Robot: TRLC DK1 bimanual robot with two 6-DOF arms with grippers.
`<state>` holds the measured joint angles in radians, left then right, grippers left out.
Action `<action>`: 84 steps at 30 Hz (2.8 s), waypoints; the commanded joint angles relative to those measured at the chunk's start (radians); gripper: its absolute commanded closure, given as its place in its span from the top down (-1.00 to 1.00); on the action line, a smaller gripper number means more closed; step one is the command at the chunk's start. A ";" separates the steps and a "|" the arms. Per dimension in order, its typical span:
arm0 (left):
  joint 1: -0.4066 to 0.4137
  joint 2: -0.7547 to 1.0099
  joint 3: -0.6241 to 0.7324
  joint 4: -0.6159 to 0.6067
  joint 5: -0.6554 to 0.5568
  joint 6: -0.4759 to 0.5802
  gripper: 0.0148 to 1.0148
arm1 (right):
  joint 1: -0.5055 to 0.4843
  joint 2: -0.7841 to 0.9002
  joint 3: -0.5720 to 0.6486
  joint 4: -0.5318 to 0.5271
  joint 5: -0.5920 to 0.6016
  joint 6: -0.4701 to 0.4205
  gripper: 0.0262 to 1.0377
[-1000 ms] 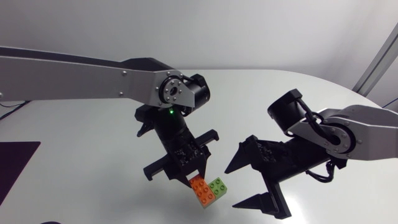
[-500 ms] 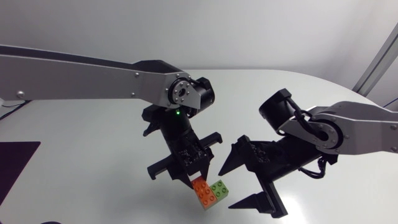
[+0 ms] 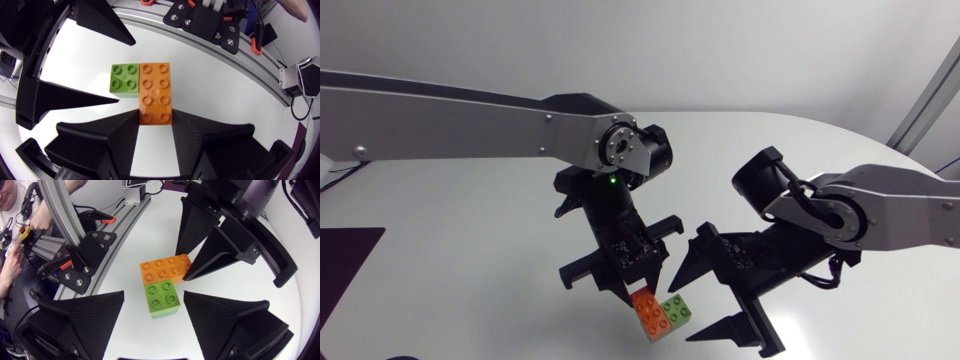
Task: Separate the duplo bricks
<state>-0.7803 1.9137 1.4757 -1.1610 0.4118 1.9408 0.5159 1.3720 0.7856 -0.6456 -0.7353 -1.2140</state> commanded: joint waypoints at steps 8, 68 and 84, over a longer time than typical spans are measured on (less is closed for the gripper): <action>0.000 0.025 0.023 -0.040 0.009 0.043 -0.62 | 0.032 0.030 -0.025 -0.002 -0.015 -0.039 0.13; 0.007 0.082 0.117 -0.060 0.064 -0.009 -0.62 | -0.001 -0.088 -0.171 0.176 -0.029 -0.005 -0.59; 0.188 0.082 0.176 0.003 0.065 -0.071 -0.62 | -0.106 -0.131 -0.166 0.115 -0.029 -0.044 -0.59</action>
<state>-0.6231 1.9762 1.6547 -1.1584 0.4683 1.8835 0.4286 1.2610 0.6334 -0.5034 -0.7555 -1.2289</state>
